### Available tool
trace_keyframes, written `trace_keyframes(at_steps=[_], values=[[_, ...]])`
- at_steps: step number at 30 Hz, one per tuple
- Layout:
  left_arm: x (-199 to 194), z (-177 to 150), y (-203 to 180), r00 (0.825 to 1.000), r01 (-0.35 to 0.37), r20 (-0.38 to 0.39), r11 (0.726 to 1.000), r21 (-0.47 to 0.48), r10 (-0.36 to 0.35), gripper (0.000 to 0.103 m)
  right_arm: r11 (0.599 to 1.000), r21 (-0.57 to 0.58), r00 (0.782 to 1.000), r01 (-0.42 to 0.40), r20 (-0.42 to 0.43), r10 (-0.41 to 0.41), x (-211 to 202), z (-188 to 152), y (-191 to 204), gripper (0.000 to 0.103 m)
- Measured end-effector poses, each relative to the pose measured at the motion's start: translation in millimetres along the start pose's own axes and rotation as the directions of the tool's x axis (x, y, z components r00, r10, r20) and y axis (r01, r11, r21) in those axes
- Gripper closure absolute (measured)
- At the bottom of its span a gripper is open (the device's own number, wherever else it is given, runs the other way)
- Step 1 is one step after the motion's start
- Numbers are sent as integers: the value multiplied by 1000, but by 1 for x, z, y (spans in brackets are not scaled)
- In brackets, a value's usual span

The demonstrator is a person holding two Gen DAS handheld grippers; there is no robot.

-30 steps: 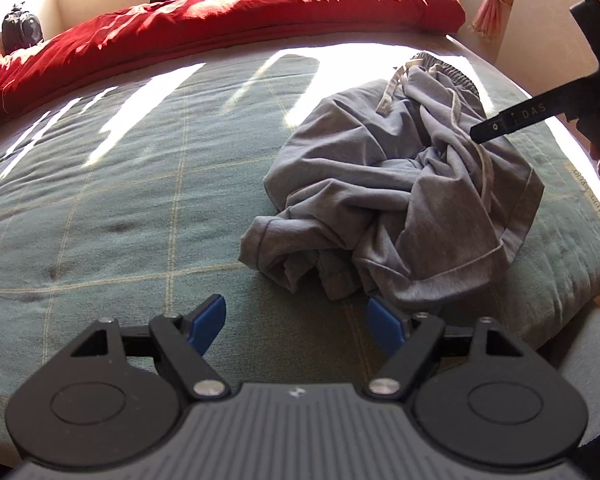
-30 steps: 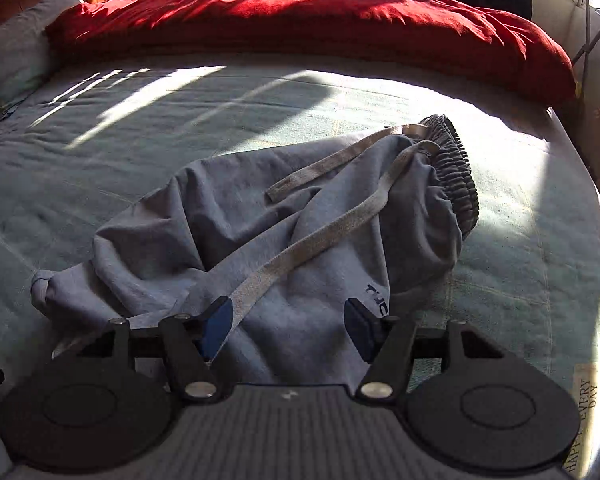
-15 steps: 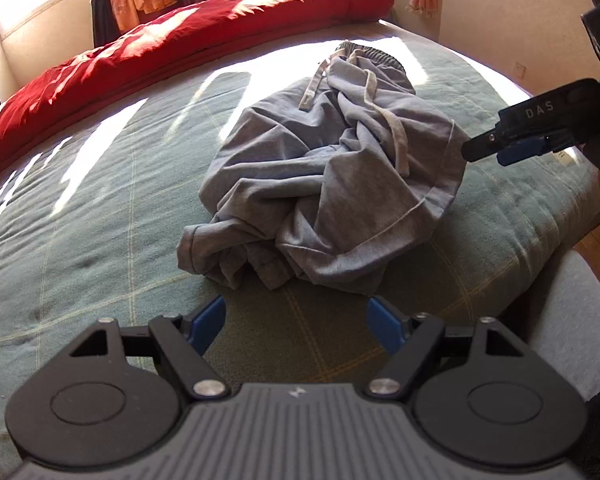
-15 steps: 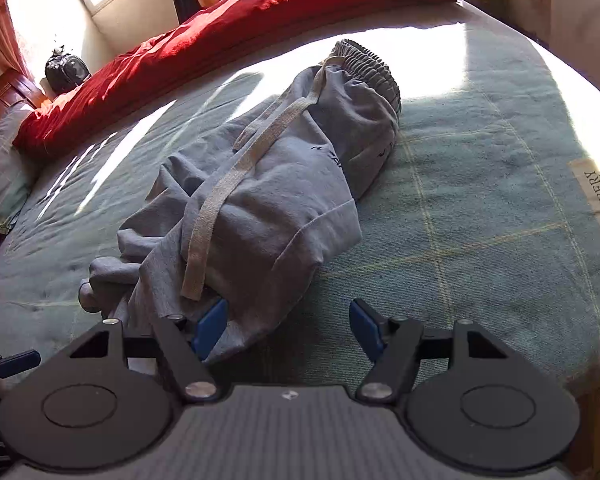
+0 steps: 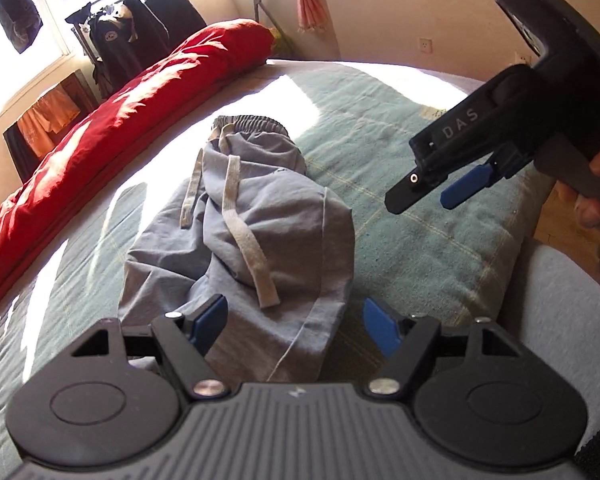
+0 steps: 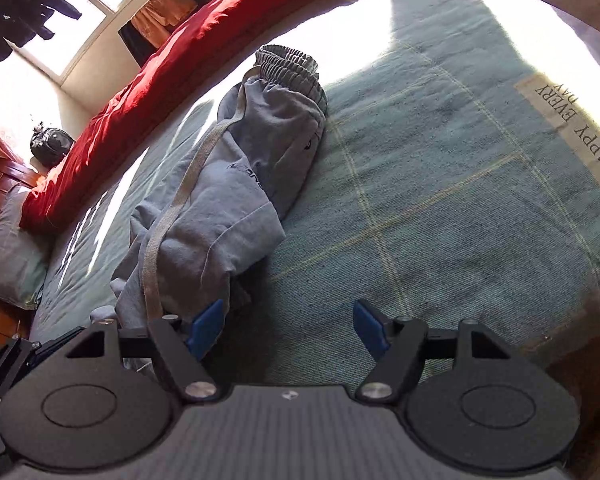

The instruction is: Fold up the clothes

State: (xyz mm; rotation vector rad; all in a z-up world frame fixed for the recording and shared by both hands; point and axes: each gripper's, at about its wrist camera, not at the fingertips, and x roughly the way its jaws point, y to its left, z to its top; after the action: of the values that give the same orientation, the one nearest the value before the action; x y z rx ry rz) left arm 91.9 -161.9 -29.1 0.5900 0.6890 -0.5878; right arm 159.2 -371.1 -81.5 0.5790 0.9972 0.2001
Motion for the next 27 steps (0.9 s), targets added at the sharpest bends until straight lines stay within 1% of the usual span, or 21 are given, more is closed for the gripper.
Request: trace_keyframes(at_steps=[4,7,10,11,12,13,14,15,18,19,21,23,24,27], values=[[30,25,-22,1000,15,-2,996,87,-15,30,998,70,1000,4,15,-5,-9,5,-28,27],[52,33,-42,999,-49,1,980,191,50,31,992,122,1000,14,17,-16,-12,7,-49,27],[73,35,-56,991,-131,10,949,288,134,35,988,154,1000,16,12,-18,-11,10,-65,27],[79,35,-60,987,-153,12,936,316,158,40,987,161,1000,17,9,-18,-10,11,-69,27],[84,34,-61,984,-172,6,927,334,181,48,986,164,1000,18,6,-19,-9,12,-71,27],[88,34,-59,980,-185,-7,923,337,199,54,986,166,1000,17,5,-18,-8,12,-74,27],[89,34,-55,978,-190,-18,926,326,207,67,986,167,1000,14,3,-15,-6,13,-75,27],[88,34,-50,977,-192,-28,930,312,211,74,986,168,1000,12,0,-12,-5,13,-76,27],[82,33,-34,973,-212,-35,941,265,230,84,987,160,1000,1,-18,2,5,14,-76,27],[79,33,-29,970,-226,-30,943,246,240,84,988,154,1000,-2,-28,7,9,14,-74,27],[72,32,-12,964,-257,-23,946,197,266,88,989,145,999,-10,-41,16,16,14,-70,27],[66,31,5,958,-280,-26,949,144,287,88,991,129,998,-24,-60,32,24,14,-63,27],[65,30,17,953,-296,-32,949,108,301,87,992,121,997,-33,-64,41,28,14,-60,27],[66,22,45,943,-325,-66,945,40,327,87,993,102,995,-63,-75,71,39,16,-48,27]])
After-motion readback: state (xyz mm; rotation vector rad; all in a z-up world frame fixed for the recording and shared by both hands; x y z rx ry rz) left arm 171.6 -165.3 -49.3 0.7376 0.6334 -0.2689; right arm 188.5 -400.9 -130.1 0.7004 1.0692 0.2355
